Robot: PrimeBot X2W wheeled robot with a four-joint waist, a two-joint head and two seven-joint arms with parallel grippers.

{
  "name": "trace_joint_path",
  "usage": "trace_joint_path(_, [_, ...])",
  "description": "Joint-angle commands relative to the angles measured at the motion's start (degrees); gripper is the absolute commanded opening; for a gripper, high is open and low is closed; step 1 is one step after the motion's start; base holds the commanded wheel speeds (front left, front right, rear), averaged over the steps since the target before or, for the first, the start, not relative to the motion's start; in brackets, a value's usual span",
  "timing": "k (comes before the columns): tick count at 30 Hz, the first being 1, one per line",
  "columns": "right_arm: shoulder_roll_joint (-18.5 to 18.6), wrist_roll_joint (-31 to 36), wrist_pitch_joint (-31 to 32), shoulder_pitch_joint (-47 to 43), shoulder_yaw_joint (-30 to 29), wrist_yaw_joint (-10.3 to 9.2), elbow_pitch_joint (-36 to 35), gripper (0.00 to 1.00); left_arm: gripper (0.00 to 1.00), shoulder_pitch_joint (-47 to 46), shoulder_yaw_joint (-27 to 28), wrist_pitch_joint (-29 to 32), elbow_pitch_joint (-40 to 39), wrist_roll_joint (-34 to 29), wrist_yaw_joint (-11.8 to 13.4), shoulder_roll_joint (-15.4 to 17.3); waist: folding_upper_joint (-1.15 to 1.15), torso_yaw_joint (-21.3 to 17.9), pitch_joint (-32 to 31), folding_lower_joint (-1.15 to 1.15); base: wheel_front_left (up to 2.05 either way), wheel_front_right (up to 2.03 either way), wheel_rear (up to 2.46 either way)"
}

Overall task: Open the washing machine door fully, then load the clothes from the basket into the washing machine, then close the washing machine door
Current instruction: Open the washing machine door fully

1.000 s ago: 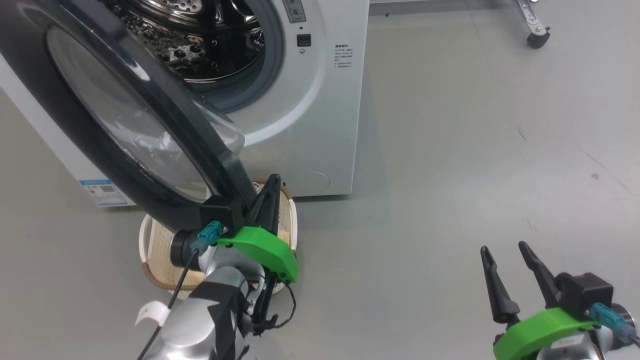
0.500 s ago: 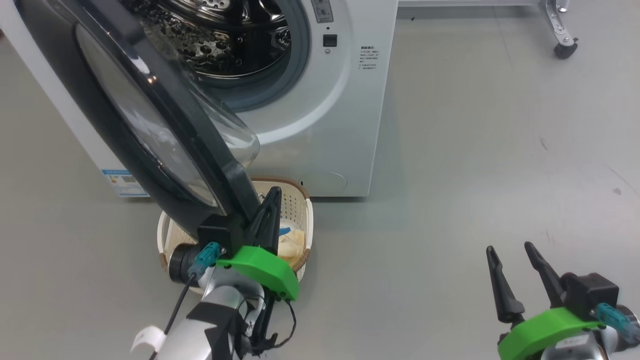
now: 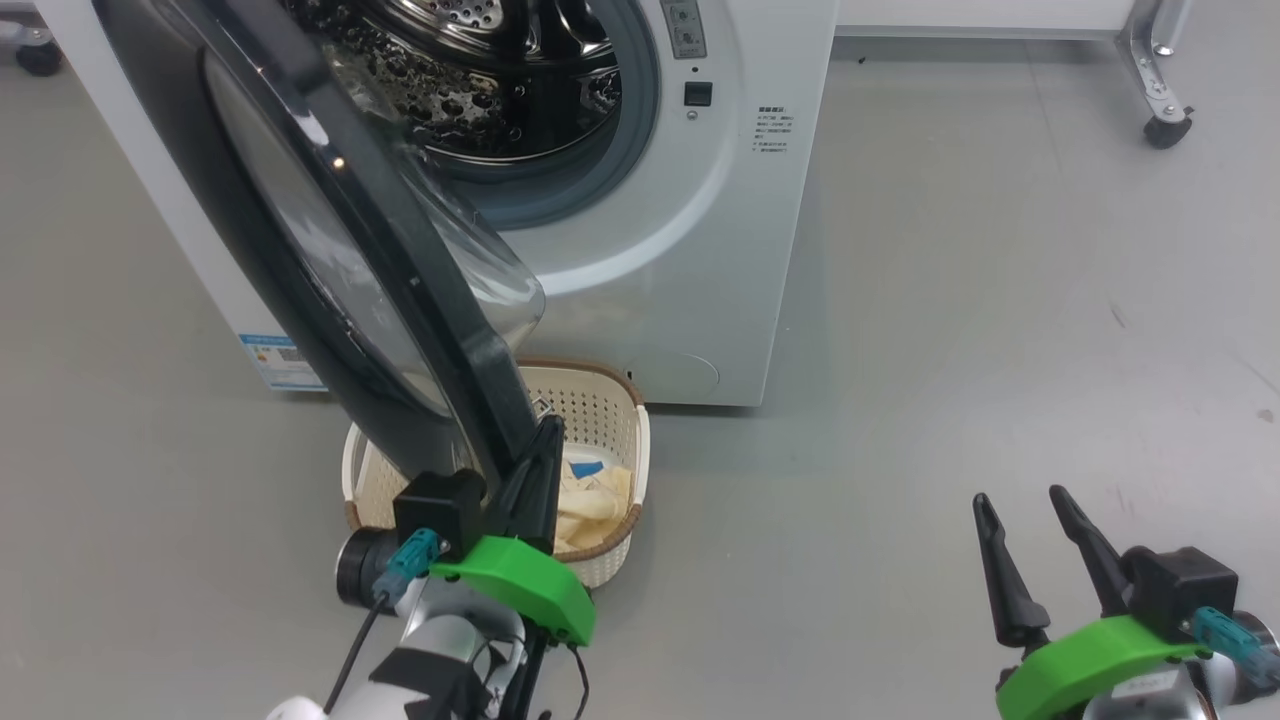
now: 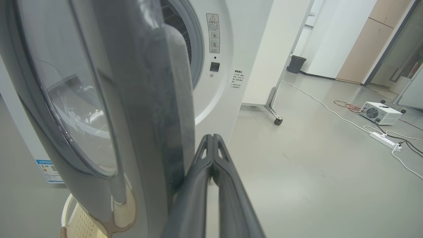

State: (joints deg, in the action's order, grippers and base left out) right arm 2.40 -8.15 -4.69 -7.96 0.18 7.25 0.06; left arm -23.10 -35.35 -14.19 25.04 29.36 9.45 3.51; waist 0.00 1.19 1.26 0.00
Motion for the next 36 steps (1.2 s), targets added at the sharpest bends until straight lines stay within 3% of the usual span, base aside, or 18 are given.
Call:
trace_joint_path(1, [0.48,-0.25,-0.07,1.81,0.99,0.24,-1.79,1.00,0.00,-1.71,3.03,-0.55,-1.33,0.70,0.89,2.16,0.00,0.07,0.06,0.00,0.00,0.00,0.00])
trace_joint_path(14, [0.48,-0.97,-0.27,1.83,1.16,0.24,-1.55,1.00,0.00,-2.74,4.02,-0.65,-1.51,0.86,1.34,3.09,0.00,0.15,0.53,0.00,0.00,0.00,0.00])
trace_joint_path(36, [0.48,-0.77,-0.23,1.75,0.72,0.24,-1.57,1.00,0.00,1.40,2.85,-0.53,-7.56,-0.20,3.79,4.28,0.00,7.22,0.67,0.00,0.00,0.00,0.00])
